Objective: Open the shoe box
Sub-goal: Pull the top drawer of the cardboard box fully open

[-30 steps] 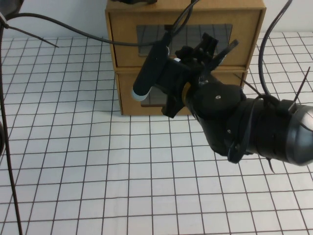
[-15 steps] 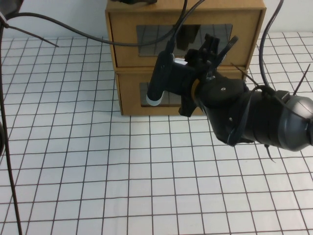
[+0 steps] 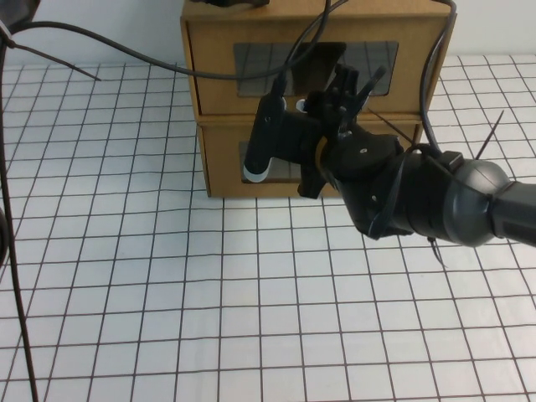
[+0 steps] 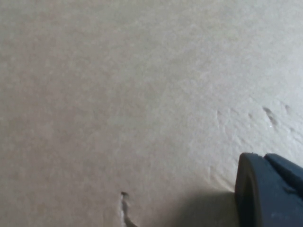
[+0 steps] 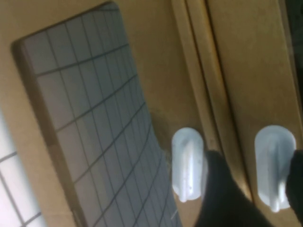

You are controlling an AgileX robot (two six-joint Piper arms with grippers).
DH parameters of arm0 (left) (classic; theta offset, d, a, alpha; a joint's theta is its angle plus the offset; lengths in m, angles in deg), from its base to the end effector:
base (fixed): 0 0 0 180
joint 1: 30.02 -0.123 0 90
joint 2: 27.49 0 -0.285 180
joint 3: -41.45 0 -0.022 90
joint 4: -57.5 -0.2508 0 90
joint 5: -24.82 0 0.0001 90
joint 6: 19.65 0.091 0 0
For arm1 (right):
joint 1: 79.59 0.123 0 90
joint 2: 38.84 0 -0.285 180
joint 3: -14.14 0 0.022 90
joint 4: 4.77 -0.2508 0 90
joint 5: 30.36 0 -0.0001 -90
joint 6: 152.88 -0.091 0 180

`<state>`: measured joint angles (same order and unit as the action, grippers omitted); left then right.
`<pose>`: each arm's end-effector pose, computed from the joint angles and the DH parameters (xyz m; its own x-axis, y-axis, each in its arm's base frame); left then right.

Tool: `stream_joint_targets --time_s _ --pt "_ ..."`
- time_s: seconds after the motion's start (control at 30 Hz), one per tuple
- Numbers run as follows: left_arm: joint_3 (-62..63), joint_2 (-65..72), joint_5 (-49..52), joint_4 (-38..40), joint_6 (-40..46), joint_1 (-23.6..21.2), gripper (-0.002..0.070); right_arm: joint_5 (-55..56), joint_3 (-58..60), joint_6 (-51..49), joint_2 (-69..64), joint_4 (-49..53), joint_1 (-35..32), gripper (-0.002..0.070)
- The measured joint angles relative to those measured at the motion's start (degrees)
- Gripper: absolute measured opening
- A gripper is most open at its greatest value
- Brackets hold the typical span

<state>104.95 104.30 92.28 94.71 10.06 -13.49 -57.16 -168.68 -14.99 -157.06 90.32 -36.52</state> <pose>0.4379 -0.1830 0.3994 -0.4592 0.3380 -0.8215 0.7698 0.6129 -0.1781 0.3535 0.2744 0.2549 0.0794 -0.9101 -0.4068 -0.4108 0.3419 -0.8452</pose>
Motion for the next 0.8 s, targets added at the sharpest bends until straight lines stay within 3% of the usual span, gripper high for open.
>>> stream_joint_targets --time_s 0.37,0.63,0.8 --pt "0.0 0.0 -0.1 -0.1 0.0 0.0 -0.0004 1.6 -2.5 1.6 -1.7 -0.3 -1.0 0.0263" --pt "0.0 0.0 -0.1 -0.2 0.0 0.0 -0.0004 0.7 -3.2 2.6 -1.9 -0.3 -1.0 0.0153" --pt "0.0 0.0 -0.1 -0.2 0.0 0.0 -0.0004 0.4 -3.2 2.8 -1.9 -0.2 -1.0 0.013"
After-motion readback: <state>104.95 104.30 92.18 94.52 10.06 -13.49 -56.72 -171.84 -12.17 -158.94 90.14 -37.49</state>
